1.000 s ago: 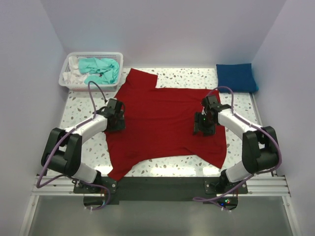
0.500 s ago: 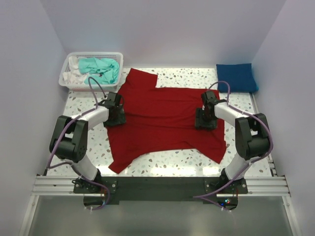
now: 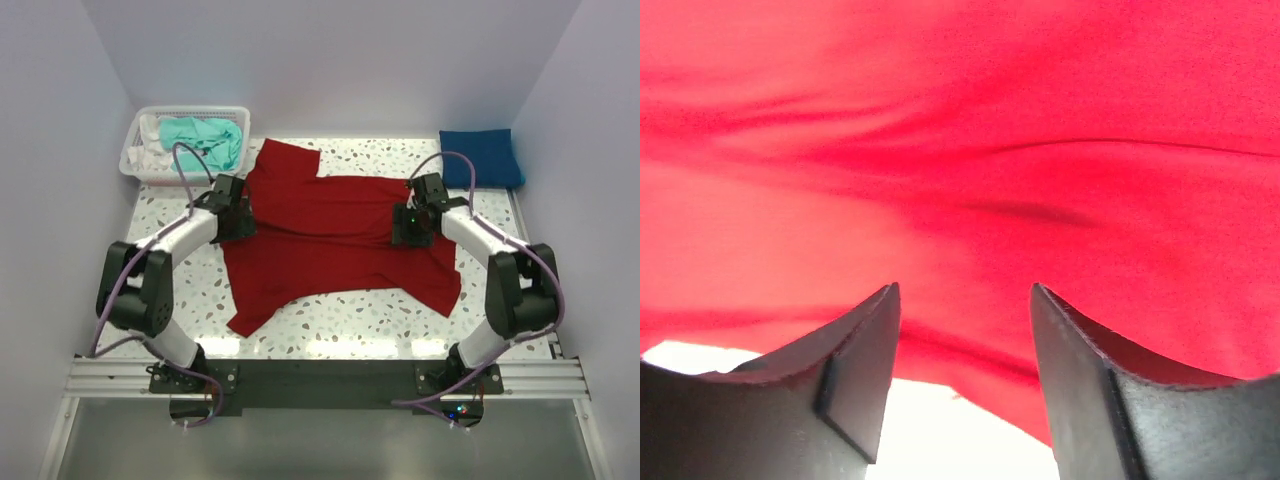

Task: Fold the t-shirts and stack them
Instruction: Flatten the tshirt out

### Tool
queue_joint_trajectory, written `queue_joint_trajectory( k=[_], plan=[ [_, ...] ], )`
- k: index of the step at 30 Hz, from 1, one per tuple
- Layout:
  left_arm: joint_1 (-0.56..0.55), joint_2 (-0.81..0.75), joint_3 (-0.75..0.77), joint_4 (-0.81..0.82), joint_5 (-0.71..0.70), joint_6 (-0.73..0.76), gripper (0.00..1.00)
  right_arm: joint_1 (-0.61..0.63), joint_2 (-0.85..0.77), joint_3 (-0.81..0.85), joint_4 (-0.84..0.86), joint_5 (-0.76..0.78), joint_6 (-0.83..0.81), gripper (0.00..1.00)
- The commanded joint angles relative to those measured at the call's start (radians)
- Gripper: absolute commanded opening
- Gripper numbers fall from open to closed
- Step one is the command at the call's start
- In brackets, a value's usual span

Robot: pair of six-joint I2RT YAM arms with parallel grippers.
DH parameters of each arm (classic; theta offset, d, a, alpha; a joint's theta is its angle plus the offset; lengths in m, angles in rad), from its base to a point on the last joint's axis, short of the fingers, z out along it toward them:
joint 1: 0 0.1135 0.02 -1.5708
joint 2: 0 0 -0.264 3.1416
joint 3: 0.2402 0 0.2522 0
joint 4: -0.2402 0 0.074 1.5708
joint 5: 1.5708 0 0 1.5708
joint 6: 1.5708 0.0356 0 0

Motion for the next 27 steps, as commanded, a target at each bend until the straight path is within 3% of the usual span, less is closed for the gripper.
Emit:
queue_joint_trajectory(
  k=[1,6,15,20,27],
  plan=[
    [-0.016,-0.184,-0.052,-0.008,-0.029,0.032,0.75,0.081,-0.142,-0.041,0.12,-0.233,-0.027,0.57],
    [-0.019,-0.402,-0.157,-0.008,-0.018,0.054,0.77,0.252,-0.122,-0.03,0.267,-0.397,0.015,0.54],
    [-0.019,-0.746,-0.297,0.01,-0.061,0.083,0.86,0.507,0.151,0.123,0.442,-0.465,0.088,0.46],
    [-0.02,-0.905,-0.363,-0.001,-0.107,0.104,1.0,0.584,0.277,0.218,0.49,-0.485,0.101,0.45],
    [-0.019,-1.047,-0.457,0.033,-0.121,0.081,1.0,0.645,0.41,0.315,0.487,-0.515,0.103,0.41]
  ],
)
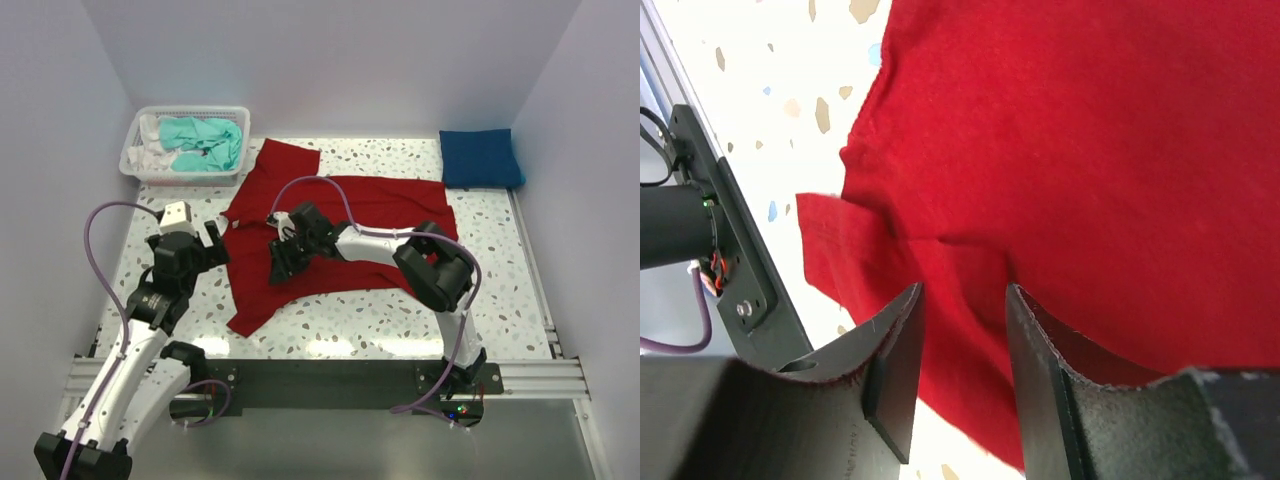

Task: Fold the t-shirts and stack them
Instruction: Flatten the tshirt out

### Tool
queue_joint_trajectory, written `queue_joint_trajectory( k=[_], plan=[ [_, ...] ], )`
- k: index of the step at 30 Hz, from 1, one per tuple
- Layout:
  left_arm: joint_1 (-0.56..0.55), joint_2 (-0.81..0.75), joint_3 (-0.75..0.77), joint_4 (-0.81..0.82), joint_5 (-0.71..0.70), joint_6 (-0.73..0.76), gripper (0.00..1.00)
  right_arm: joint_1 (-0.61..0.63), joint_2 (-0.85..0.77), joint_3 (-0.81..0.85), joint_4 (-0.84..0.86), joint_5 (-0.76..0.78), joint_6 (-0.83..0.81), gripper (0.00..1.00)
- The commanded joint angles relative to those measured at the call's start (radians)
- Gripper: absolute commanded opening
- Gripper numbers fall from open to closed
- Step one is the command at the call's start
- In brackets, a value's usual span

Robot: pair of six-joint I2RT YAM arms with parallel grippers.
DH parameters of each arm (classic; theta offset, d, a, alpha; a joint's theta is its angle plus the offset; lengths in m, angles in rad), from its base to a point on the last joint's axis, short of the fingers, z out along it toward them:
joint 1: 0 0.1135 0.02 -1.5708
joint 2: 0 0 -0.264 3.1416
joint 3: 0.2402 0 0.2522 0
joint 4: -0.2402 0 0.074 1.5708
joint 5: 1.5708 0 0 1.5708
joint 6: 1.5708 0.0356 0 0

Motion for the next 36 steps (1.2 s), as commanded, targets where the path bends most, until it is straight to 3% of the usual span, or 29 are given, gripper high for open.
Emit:
queue_joint_trajectory(
  k=[1,7,10,14,17,36],
  plan=[
    [-0.002,-0.045,-0.038,0.045,-0.022,-0.011,1.0,0.019,0.032,0.063,0.045,-0.041,0.006,0.41],
    [-0.002,-0.109,-0.076,0.084,-0.034,-0.008,1.0,0.034,0.075,0.086,0.031,-0.041,0.004,0.4],
    [-0.002,-0.108,-0.079,0.09,-0.034,-0.005,1.0,0.039,0.079,0.091,0.023,-0.047,-0.004,0.33],
    [-0.002,-0.105,-0.079,0.09,-0.034,-0.005,1.0,0.046,0.058,0.094,0.002,-0.06,-0.014,0.18],
    [-0.002,-0.102,-0.081,0.096,-0.034,-0.002,1.0,0.051,0.03,0.091,-0.018,-0.07,-0.025,0.0],
    [0.0,-0.066,-0.082,0.111,-0.03,0.004,1.0,0.129,-0.198,-0.115,-0.152,-0.152,-0.108,0.0]
  ],
)
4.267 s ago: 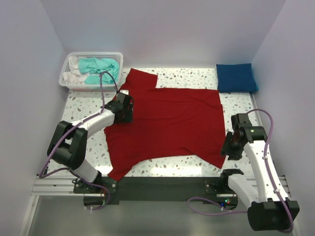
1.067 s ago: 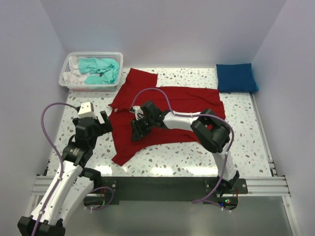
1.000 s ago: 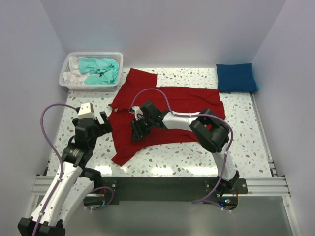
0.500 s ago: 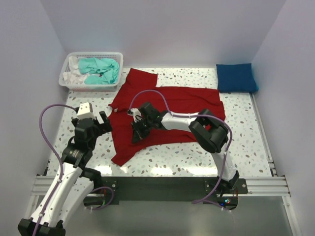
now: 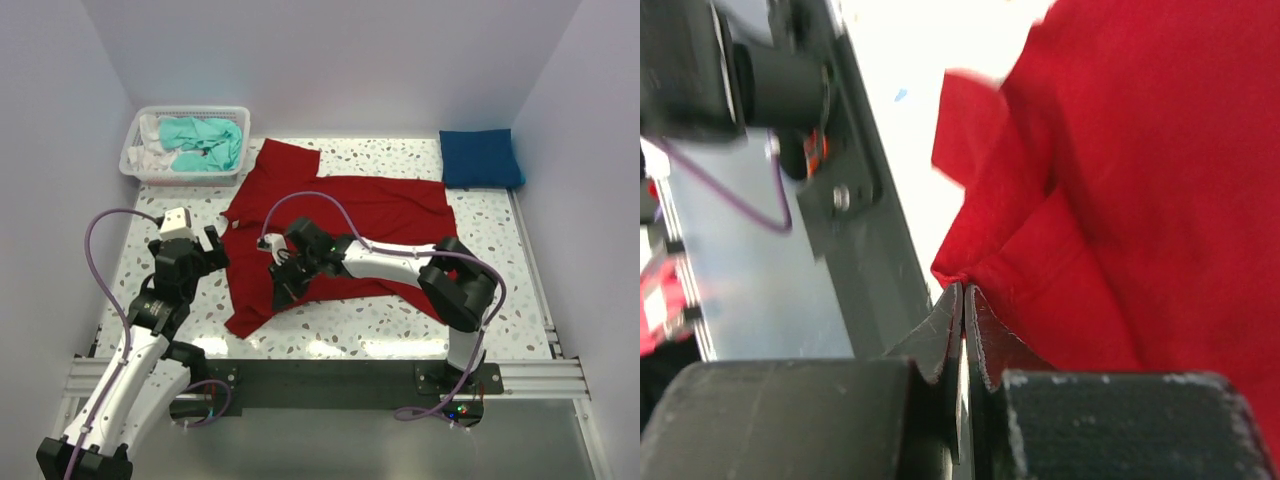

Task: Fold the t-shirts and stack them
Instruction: Flatten the tshirt out

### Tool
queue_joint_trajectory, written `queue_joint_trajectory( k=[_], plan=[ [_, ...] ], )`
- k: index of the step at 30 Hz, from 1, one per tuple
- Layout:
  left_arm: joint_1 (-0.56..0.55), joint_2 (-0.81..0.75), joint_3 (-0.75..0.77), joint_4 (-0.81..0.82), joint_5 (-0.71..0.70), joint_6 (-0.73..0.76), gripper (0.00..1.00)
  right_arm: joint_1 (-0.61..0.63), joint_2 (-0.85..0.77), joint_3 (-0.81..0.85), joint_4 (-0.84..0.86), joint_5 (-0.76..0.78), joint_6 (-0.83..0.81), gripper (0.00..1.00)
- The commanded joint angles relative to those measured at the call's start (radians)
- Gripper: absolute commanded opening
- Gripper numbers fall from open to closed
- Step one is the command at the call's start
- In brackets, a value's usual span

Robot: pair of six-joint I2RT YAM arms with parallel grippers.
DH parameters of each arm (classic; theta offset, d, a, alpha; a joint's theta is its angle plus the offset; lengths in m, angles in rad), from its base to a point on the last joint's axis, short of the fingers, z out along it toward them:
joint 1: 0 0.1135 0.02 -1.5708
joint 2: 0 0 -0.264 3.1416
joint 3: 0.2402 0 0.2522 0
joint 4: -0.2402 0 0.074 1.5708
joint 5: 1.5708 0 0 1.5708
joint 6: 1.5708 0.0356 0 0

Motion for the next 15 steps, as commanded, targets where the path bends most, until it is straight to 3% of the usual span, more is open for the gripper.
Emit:
queue_joint_trajectory(
  k=[1,15],
  plan=[
    [-0.002,0.0,-0.005,0.067,-0.017,0.004,1.0,0.016,-0.053,-0.078,-0.071,-0.046,-0.063,0.0],
    [-0.002,0.008,-0.006,0.065,-0.027,-0.002,1.0,0.016,-0.123,-0.201,-0.269,0.058,-0.245,0.0]
  ],
)
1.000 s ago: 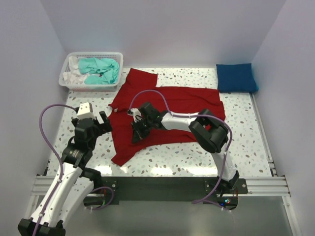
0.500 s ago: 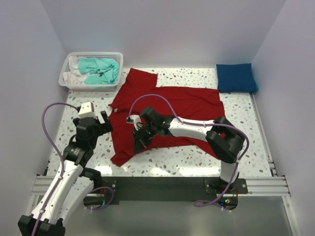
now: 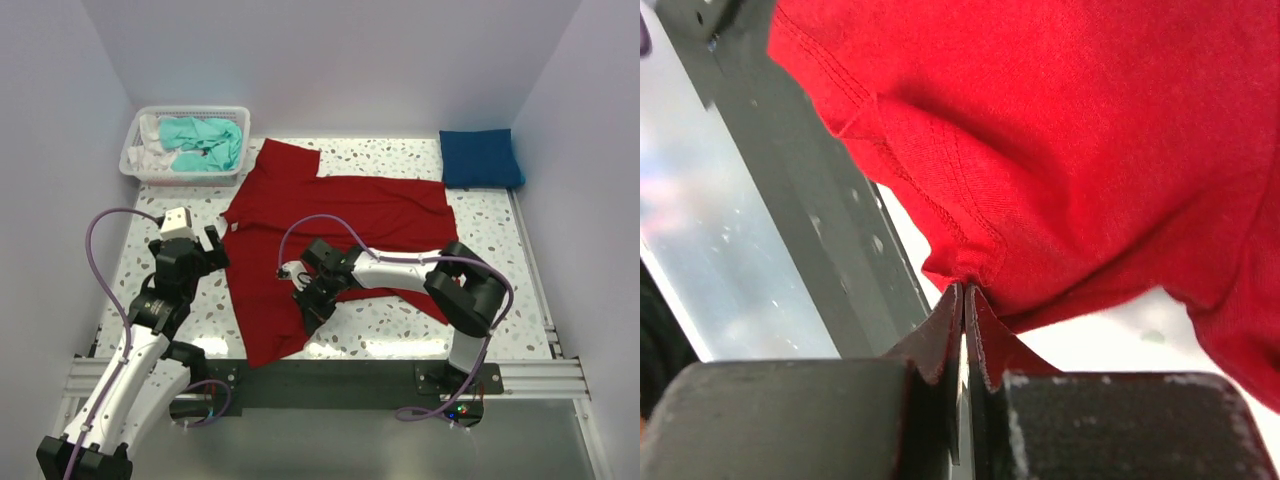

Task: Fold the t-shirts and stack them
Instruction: Flatten the tshirt out

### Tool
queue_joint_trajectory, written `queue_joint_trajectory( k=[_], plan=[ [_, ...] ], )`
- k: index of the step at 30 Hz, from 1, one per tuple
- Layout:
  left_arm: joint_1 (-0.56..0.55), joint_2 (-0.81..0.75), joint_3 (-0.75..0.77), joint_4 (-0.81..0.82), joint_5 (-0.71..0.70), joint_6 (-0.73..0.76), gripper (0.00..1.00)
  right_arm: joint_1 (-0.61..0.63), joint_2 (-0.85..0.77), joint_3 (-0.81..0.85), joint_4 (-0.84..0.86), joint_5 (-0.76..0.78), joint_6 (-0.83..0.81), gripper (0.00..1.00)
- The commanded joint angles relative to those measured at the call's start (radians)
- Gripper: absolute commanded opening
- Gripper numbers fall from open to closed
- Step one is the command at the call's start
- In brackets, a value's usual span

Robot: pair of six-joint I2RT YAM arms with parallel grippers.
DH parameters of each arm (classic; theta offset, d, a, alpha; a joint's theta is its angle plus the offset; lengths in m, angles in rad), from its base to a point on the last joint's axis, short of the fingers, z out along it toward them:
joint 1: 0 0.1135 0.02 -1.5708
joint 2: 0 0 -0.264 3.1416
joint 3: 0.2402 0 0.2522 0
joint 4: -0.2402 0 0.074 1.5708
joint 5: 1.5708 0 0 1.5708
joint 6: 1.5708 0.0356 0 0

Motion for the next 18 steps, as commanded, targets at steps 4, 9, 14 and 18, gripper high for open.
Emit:
queue_joint_trajectory(
  k=[4,9,14,18],
  plan=[
    [-0.002,0.003,-0.008,0.065,-0.023,-0.004,1.0,0.0,-0.064,0.014,-0.108,0.03,-0.101,0.21],
    [-0.002,0.05,0.001,0.055,0.025,-0.005,1.0,-0.002,-0.128,0.066,-0.199,0.15,-0.071,0.42],
    [-0.011,0.186,0.032,-0.001,0.147,-0.092,1.0,-0.044,-0.243,0.047,-0.24,0.477,0.061,0.54],
    [-0.097,0.28,0.031,0.008,0.194,-0.181,0.97,-0.187,-0.326,-0.044,-0.236,0.591,0.176,0.55]
  ],
)
